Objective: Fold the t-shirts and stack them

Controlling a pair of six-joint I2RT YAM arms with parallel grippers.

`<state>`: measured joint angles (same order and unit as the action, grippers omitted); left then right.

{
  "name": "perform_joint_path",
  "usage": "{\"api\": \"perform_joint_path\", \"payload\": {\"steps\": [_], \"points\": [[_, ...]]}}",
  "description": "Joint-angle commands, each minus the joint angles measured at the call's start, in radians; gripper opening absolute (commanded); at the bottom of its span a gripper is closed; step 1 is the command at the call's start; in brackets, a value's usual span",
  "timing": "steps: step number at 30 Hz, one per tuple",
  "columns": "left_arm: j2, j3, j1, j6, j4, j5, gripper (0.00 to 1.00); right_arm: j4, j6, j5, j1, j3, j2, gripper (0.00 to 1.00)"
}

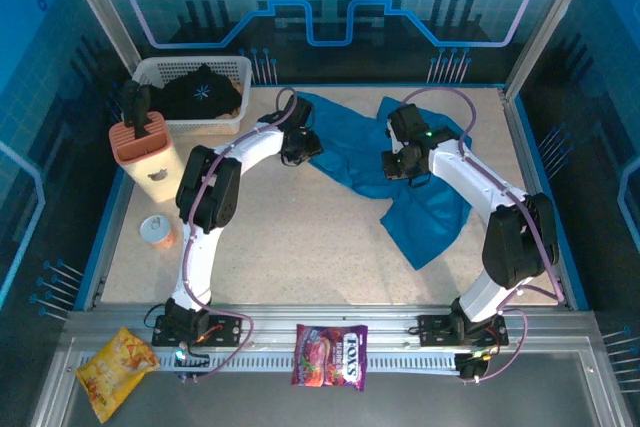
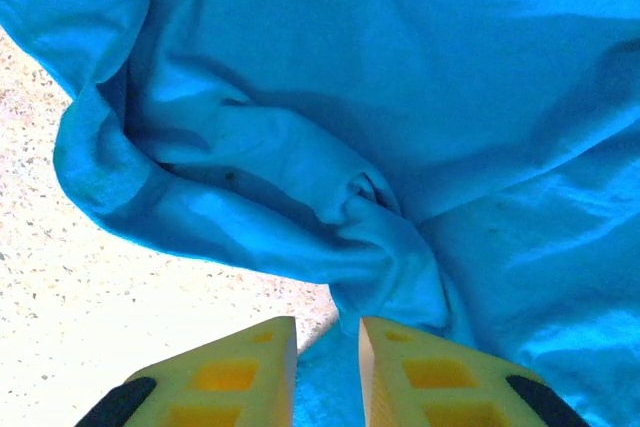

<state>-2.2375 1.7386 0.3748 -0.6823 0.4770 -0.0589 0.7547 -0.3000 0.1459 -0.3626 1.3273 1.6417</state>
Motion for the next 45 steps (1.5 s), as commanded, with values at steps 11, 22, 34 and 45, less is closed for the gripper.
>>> {"api": "perform_joint_path", "payload": {"steps": [11,22,34,45], "points": [[-0.024,0.038,-0.011,-0.008,-0.008,0.015,0.23,0.021,-0.011,-0.006,0.010,0.009,-0.052,0.23],[0.003,0.036,-0.011,0.000,-0.004,0.018,0.22,0.023,-0.011,-0.009,0.011,0.007,-0.053,0.22],[0.029,0.018,-0.006,-0.004,-0.028,0.011,0.00,0.022,-0.013,-0.013,0.010,0.012,-0.041,0.21],[0.242,-0.078,0.027,0.017,-0.023,0.027,0.00,0.019,-0.014,-0.028,0.008,0.009,-0.039,0.20]]}}
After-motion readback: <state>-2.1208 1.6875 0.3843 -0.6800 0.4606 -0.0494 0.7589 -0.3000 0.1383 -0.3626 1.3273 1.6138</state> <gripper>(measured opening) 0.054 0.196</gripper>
